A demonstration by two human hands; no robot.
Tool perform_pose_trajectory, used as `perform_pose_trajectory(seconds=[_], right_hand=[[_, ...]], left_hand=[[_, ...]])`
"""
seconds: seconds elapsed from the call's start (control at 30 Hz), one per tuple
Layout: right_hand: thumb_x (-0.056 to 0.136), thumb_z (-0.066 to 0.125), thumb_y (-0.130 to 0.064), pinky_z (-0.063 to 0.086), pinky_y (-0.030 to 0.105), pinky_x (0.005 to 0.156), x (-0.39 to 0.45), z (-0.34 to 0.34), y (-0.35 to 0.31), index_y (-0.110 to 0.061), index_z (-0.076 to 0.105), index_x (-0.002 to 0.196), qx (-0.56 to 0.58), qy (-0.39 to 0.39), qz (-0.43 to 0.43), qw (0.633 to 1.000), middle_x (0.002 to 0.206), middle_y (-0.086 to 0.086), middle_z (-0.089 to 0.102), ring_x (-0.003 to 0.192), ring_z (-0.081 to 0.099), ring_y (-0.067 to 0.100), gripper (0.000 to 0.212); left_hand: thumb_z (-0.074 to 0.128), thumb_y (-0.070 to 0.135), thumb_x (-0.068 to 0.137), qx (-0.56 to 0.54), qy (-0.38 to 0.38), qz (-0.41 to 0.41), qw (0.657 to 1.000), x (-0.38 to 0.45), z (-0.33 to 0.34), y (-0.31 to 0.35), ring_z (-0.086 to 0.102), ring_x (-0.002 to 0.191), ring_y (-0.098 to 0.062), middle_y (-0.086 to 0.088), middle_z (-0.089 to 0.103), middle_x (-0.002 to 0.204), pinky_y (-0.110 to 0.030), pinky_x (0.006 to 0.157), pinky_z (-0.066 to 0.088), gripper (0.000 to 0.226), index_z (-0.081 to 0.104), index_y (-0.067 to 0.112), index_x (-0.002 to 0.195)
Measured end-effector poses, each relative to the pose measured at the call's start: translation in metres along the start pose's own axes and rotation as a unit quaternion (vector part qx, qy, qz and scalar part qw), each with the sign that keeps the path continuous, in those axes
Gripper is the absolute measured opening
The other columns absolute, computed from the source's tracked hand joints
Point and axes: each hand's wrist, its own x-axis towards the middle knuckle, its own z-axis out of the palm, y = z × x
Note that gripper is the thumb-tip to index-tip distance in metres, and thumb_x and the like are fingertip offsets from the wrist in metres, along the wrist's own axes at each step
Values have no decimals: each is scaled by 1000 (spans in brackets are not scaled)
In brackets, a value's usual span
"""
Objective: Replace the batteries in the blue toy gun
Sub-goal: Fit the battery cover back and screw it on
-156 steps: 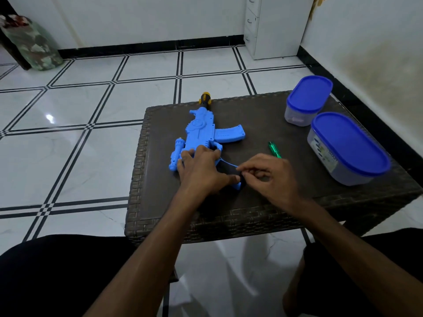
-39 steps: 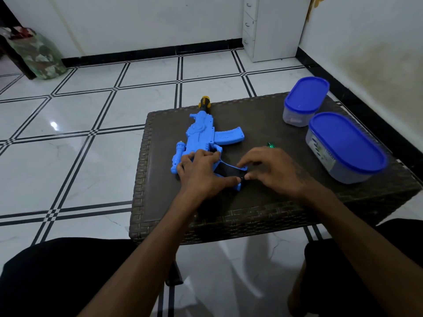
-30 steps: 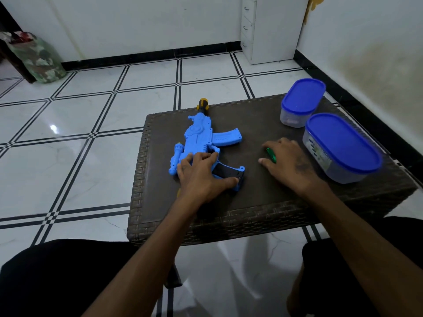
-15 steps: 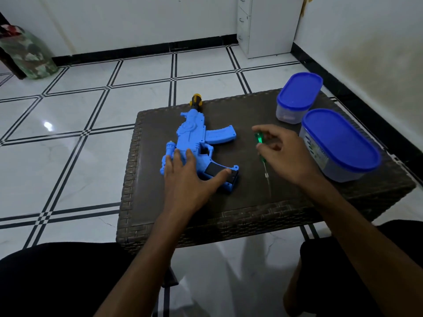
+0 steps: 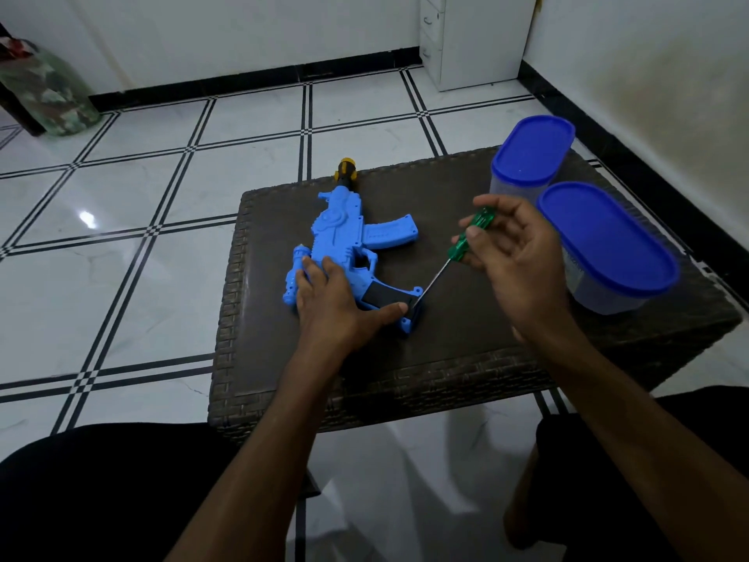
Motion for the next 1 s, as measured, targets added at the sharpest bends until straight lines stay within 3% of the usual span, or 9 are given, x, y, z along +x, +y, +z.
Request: perform_pose_trajectory(seconds=[0.17,0.33,0.83,1.0], right_hand=[[94,59,1,60,42,86,-6,5,-2,-13,56,124,-73,-29,-93,993,108,0,68,98,71,16,34],[93,59,2,59,39,88,-9,8,-6,-15,56,123,-96,-53,-130,985,106,-6,67,99,70,14,36],[91,60,-2,60,41,86,-8,7,-10,-13,58,125,-118,-81,-155,978,110,4,69,101,69,17,36],[91,60,-4,61,40,82,-8,9,-13,-17,57,130,-156,-122,-206,958,112,3,68,103,68,15,41]], left_hand=[[75,62,67,-7,2,4,1000,-1,0,0,-16,148,-28,-12,-17,160,-43,120,2,127,0,7,154],[74,63,67,-3,2,5,1000,0,1,0,-16,147,-29,-13,-16,160,-43,120,2,127,1,6,154],[73,66,66,1,0,5,1000,1,2,-1,-17,147,-30,-13,-16,160,-44,121,2,128,1,6,154],[73,66,66,-4,2,8,1000,2,3,-3,-18,147,-29,-13,-17,160,-44,121,2,128,1,7,154]])
